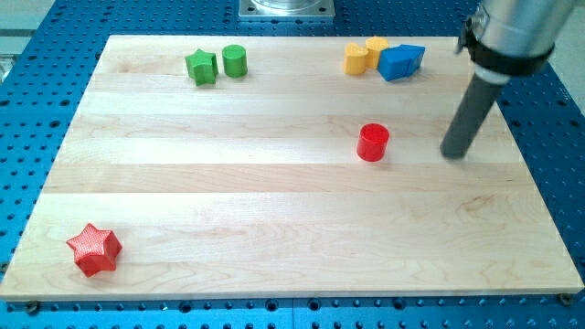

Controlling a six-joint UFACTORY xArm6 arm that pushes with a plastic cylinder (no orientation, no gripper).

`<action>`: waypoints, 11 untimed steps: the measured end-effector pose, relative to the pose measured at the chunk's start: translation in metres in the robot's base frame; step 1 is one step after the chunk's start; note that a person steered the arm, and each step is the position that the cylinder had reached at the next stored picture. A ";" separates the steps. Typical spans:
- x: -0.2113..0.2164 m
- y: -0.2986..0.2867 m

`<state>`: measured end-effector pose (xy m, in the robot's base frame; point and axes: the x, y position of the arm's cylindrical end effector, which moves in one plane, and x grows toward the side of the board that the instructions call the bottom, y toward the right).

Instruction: Push the green star into the red star

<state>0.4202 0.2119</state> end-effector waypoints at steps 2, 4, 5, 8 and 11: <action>0.028 -0.166; 0.085 -0.340; 0.085 -0.357; 0.086 -0.349; -0.196 -0.215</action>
<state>0.2241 -0.0030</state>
